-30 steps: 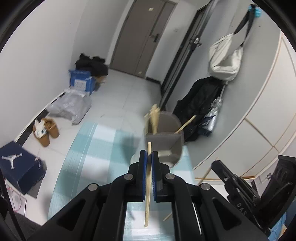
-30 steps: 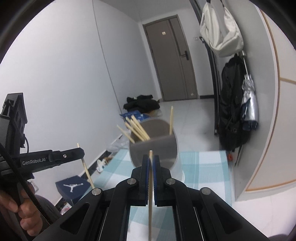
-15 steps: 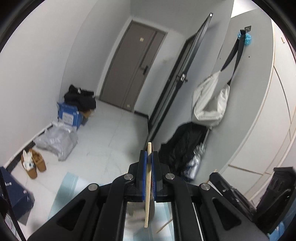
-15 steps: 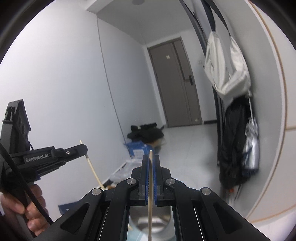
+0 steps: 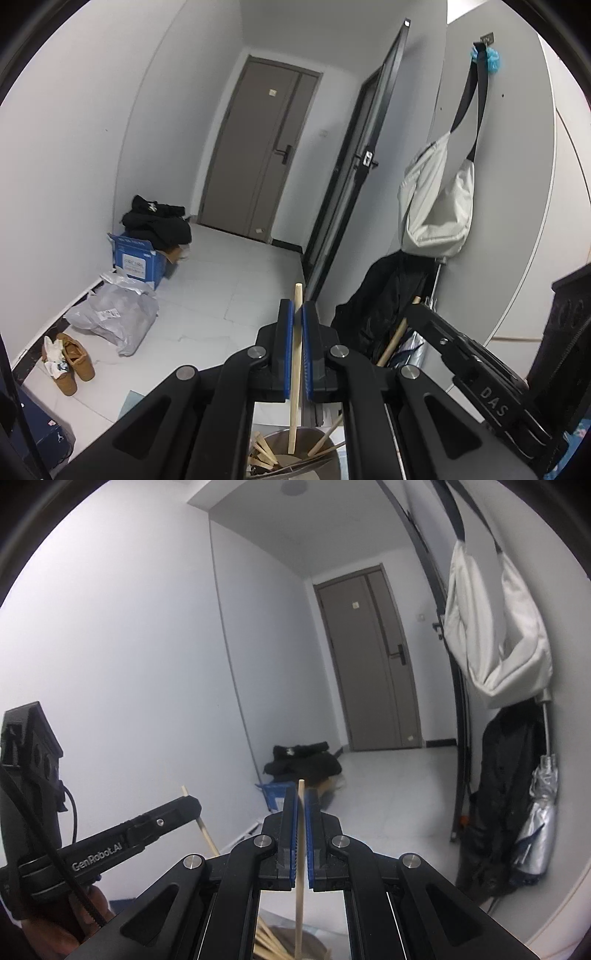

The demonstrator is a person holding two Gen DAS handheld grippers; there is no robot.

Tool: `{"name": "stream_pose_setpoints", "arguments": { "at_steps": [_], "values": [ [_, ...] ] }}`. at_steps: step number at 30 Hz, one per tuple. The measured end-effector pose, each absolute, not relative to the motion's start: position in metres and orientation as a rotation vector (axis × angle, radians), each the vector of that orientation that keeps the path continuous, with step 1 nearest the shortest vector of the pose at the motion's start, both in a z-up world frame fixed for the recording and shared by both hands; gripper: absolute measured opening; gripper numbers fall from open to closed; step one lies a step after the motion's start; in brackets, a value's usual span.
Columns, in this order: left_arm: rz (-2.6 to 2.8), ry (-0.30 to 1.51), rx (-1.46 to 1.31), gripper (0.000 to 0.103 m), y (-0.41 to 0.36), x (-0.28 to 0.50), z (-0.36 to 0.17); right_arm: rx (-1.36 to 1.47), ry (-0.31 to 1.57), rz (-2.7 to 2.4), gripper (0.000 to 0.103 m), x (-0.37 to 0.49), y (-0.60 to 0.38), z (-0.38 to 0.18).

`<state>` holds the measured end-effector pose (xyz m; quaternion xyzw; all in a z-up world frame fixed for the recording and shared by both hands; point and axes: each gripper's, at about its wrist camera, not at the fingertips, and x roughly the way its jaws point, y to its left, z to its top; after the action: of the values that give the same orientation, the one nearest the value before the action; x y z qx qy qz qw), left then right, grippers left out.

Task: Organize utensils
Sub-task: 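Lift both held chopsticks up over the white holder, then lower both chopsticks into the holder and open both grippers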

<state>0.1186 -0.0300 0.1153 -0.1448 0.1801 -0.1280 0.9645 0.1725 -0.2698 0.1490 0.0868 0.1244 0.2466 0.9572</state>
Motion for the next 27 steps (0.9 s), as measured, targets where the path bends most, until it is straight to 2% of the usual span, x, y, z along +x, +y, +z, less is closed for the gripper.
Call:
{"name": "stream_pose_setpoints", "arguments": {
  "at_steps": [13, 27],
  "values": [
    [-0.315, 0.455, -0.244, 0.001, -0.046, 0.128, 0.09, 0.071, 0.259, 0.548, 0.003, 0.172, -0.257, 0.112],
    [-0.359, 0.532, -0.174, 0.002, -0.059, 0.118, 0.079, -0.018, 0.354, 0.573, 0.003, 0.16, -0.246, 0.074]
  ]
}}
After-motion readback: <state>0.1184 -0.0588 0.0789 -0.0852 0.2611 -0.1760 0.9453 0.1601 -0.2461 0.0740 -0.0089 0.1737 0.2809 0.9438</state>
